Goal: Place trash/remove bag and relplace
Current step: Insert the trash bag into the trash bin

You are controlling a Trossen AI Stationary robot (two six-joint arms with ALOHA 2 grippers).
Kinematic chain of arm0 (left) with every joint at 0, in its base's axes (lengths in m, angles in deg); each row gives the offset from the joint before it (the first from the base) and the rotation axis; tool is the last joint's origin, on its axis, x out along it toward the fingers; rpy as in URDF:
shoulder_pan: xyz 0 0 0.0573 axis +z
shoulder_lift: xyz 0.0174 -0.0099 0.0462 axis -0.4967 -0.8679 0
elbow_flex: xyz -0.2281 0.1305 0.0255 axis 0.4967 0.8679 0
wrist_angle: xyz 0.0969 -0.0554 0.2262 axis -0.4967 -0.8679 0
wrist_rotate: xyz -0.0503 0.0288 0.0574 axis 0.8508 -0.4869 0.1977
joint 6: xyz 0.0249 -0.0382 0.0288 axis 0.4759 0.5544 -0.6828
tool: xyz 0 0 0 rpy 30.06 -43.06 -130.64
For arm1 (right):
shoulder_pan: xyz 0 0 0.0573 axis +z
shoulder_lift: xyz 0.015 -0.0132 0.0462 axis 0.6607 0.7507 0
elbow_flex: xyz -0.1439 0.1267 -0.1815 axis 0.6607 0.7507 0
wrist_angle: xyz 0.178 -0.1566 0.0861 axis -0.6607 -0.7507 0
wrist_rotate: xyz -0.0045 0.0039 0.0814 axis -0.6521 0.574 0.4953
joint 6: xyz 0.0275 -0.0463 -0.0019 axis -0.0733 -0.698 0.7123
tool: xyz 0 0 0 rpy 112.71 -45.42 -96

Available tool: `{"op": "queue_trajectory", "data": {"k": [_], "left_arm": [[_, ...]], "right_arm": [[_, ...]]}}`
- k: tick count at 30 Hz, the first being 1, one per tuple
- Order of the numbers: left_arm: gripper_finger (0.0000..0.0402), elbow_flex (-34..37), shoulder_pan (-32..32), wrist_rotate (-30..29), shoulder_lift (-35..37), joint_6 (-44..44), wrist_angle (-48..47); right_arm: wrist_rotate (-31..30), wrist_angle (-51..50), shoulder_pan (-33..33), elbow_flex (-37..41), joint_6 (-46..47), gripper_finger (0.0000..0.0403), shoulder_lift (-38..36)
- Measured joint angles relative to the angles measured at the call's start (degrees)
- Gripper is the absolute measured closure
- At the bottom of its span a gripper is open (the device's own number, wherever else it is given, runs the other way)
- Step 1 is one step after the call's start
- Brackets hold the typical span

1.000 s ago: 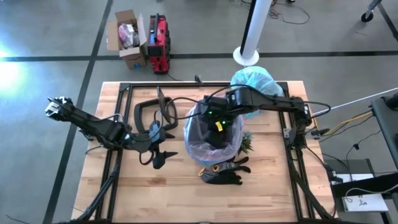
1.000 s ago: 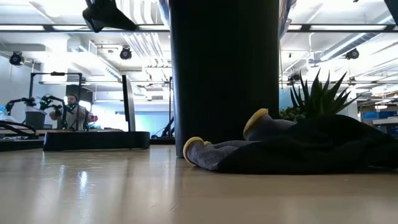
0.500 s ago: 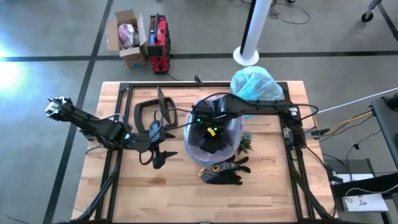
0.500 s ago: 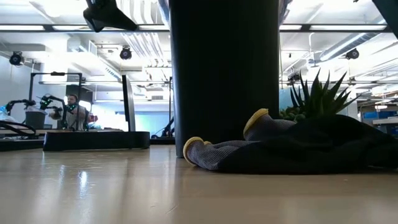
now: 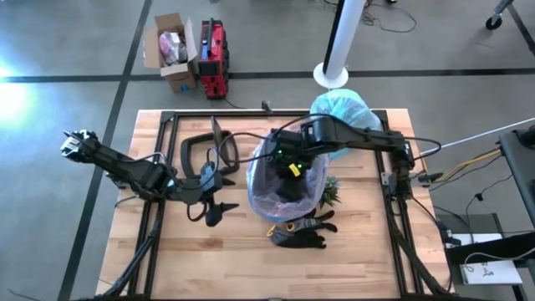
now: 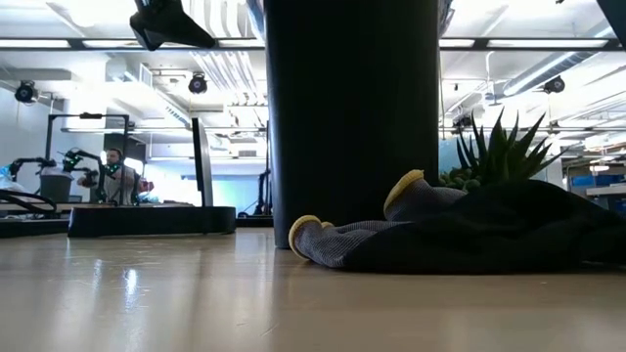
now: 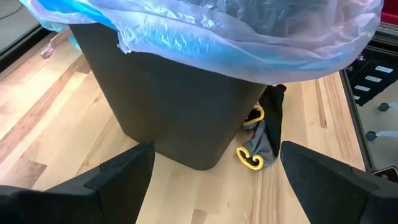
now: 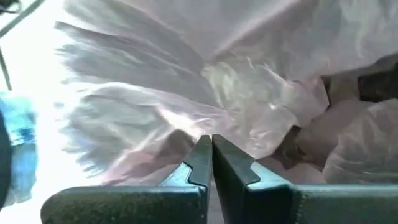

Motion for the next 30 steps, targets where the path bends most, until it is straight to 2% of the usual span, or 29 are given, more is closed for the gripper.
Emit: {"op": "queue_trajectory", "data": {"k": [7, 11, 14, 16, 19, 21, 23, 27, 30], "left_arm": [[0.0068, 0.0, 0.5, -0.6, 0.1, -1.2, 0.2], [0.0068, 0.0, 0.5, -1.0, 0.3, -1.2, 0.3], [0.0068, 0.0, 0.5, -0.9, 0.3, -1.2, 0.2], [0.0068, 0.0, 0.4, -0.9, 0.3, -1.2, -0.1], [0.0068, 0.0, 0.4, -0.9, 0.3, -0.4, -0.7], [0.0068, 0.0, 0.4, -0.9, 0.4, -0.1, -1.1], [0.0068, 0.0, 0.4, -0.9, 0.6, -0.2, -1.3], [0.0068, 0.0, 0.4, -1.0, 1.3, -0.2, -2.2], [0.0068, 0.0, 0.4, -1.3, 1.8, -0.1, -2.9]], "right_arm": [[-0.7, 4.6, 0.9, -2.5, -8.2, 0.0403, 0.1], [-6.5, 4.8, 0.6, -0.6, -11.5, 0.0403, 2.5], [-8.3, 5.2, 0.2, -0.3, -11.9, 0.0403, 4.1], [-13.9, 6.4, 0.5, -0.3, -11.7, 0.0403, 4.7], [-26.1, 6.7, 1.2, -0.2, -11.5, 0.0403, 4.7], [-31.2, 6.7, 1.3, -0.3, -10.7, 0.0403, 4.4], [-31.5, 6.7, 1.3, -0.3, -9.9, 0.0403, 4.0], [-27.1, 4.2, 1.2, -1.3, -7.3, 0.0403, 2.1], [-26.4, 1.0, 1.3, -2.9, -6.2, 0.0403, -0.1]]}}
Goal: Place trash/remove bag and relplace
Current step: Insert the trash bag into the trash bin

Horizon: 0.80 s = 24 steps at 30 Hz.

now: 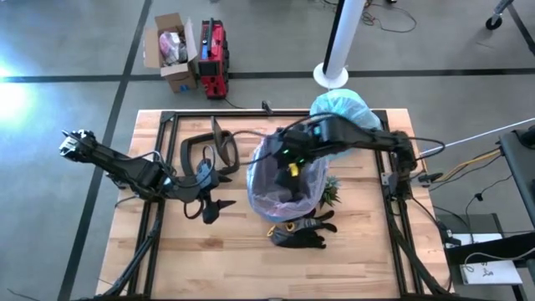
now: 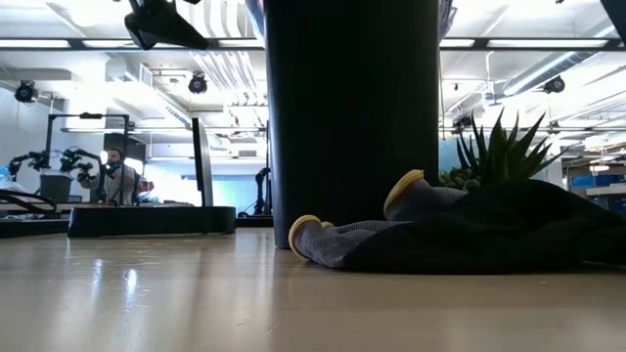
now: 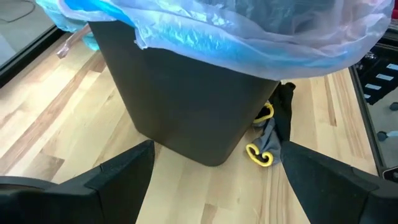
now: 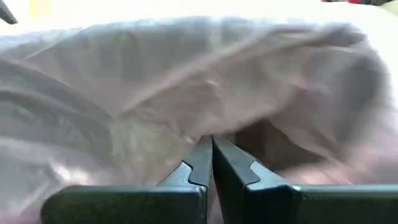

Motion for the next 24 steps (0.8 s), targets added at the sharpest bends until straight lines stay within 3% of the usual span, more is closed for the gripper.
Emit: {"op": "queue_trajectory", "data": {"k": [7, 12, 19, 24], "left_arm": [[0.0068, 0.0, 0.0, -0.1, 0.2, 0.1, -0.3], [0.0068, 0.0, 0.0, -0.1, 0.3, 0.5, -0.6], [0.0068, 0.0, 0.0, -0.1, 0.4, 1.4, -1.0], [0.0068, 0.0, 0.0, -0.1, 0.4, 1.5, -0.9]], "right_arm": [[-4.2, -10.7, -4.3, 0.0, 1.8, 0.0403, -4.9], [-0.3, -6.3, -8.0, 1.4, 3.6, 0.0403, -8.1], [0.8, -9.3, -12.8, 3.1, 4.3, 0.0403, -9.1], [6.1, -10.1, -15.4, 7.6, 4.7, 0.0403, -8.7]]}}
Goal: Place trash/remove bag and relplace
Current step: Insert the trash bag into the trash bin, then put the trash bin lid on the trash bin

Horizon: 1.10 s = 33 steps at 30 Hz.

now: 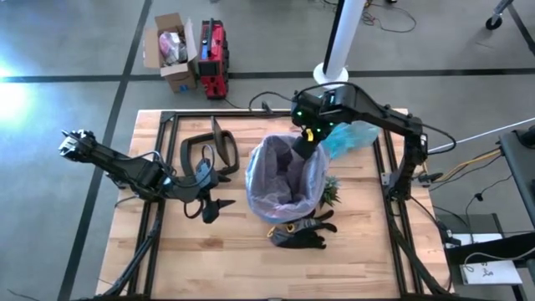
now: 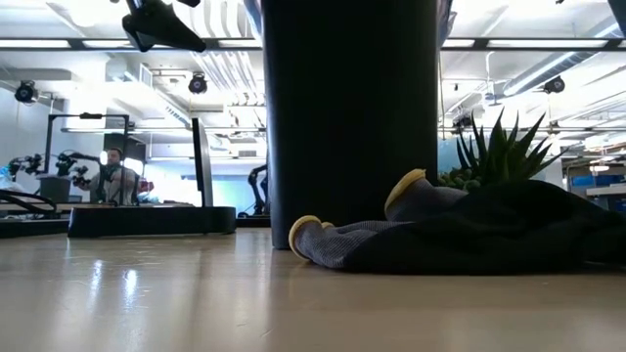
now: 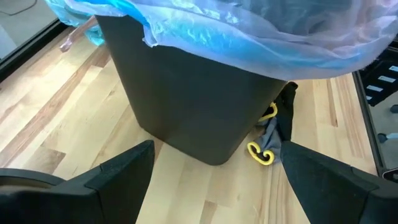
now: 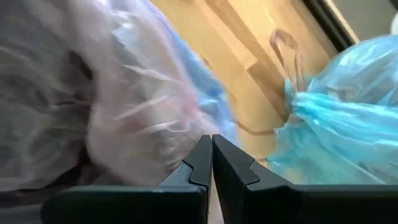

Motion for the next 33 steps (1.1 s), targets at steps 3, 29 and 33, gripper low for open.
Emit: {"op": "queue_trajectory", "data": {"k": [3, 29, 33], "left_arm": [[0.0068, 0.0, 0.0, 0.0, 0.0, 0.4, -0.1], [0.0088, 0.2, 5.1, -4.6, 3.0, 22.7, -23.1], [0.0092, 1.1, 9.1, -13.5, 2.1, 32.5, -22.9]], "right_arm": [[-0.6, 0.1, 0.0, 1.1, 0.0, 0.0403, -0.1], [-10.3, 12.7, 20.1, 25.9, 6.9, 0.0403, -29.8], [-16.1, 15.4, 25.8, 30.1, 10.2, 0.0403, -30.8]]}}
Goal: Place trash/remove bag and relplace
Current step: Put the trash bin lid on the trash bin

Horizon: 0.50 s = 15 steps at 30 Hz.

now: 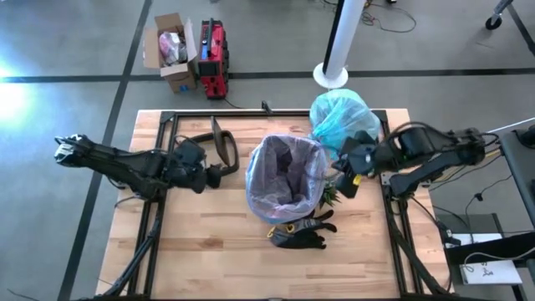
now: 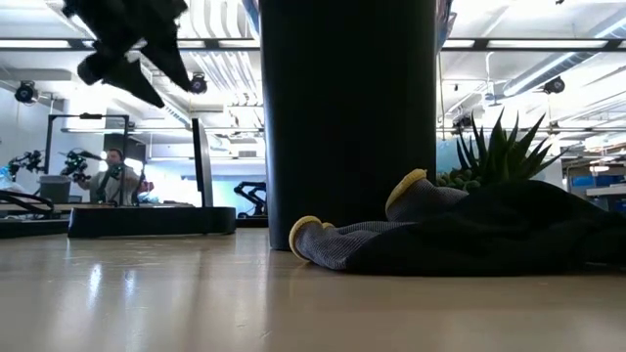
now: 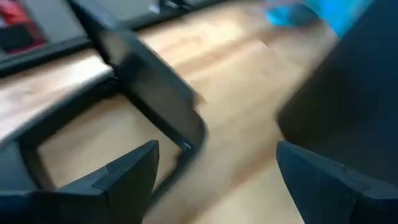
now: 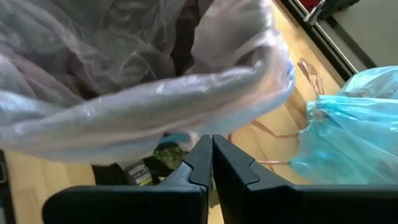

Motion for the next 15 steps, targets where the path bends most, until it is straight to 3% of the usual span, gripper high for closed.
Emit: {"op": "queue_trajectory", "data": {"k": [7, 15], "left_arm": [[0.0093, 9.2, 1.5, -8.2, -3.7, 3.9, 15.4], [0.0094, 18.6, 2.5, -30.9, -8.5, 7.0, 30.9]], "right_arm": [[-5.8, -0.1, 8.7, 3.0, 6.7, 0.0403, 0.7], [-8.8, -0.1, 13.3, 1.9, 10.7, 0.0403, 0.9]]}}
